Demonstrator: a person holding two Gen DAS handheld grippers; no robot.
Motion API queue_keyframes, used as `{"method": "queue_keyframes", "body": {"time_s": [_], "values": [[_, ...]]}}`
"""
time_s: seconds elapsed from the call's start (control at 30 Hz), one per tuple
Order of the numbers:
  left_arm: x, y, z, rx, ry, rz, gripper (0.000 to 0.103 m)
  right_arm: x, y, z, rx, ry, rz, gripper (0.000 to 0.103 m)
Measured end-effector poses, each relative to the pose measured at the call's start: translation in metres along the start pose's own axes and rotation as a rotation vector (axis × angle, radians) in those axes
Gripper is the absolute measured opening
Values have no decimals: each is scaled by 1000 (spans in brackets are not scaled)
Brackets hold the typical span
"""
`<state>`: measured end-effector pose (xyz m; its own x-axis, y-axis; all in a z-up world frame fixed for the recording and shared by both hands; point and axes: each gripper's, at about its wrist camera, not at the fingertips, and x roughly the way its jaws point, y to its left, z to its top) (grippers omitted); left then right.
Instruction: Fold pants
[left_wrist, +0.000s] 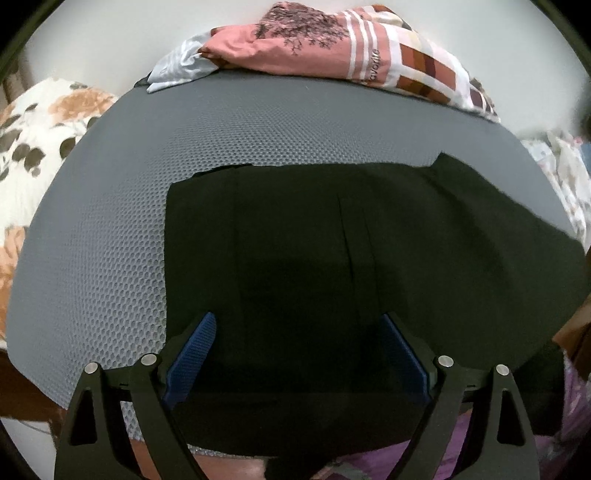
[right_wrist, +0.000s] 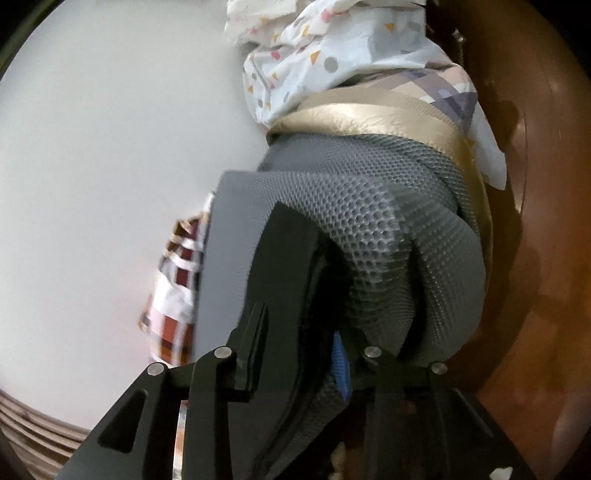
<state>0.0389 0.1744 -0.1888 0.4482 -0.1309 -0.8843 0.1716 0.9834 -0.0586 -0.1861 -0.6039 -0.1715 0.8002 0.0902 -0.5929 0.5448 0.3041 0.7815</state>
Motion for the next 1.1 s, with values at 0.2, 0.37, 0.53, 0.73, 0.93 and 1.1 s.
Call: {"method": "queue_keyframes", "body": {"time_s": [0.2, 0.37, 0.53, 0.73, 0.93, 1.1], "values": [[8, -11, -8, 65, -50, 25, 103, 19, 11, -2, -30, 34, -47, 12], [11, -8, -3, 49, -72, 23, 103, 31, 13, 6, 1, 26, -25, 12], [20, -7, 12, 29, -92, 38, 103, 50, 28, 19, -2, 29, -16, 12], [27, -12, 24, 38, -107, 49, 103, 58, 18, 29, 47, 9, 13, 10], [11, -10, 33, 11, -94, 31, 102, 49, 15, 24, 9, 35, 38, 14], [-33, -20, 43, -18, -188, 18, 102, 56, 23, 28, 1, 47, -17, 14]]}}
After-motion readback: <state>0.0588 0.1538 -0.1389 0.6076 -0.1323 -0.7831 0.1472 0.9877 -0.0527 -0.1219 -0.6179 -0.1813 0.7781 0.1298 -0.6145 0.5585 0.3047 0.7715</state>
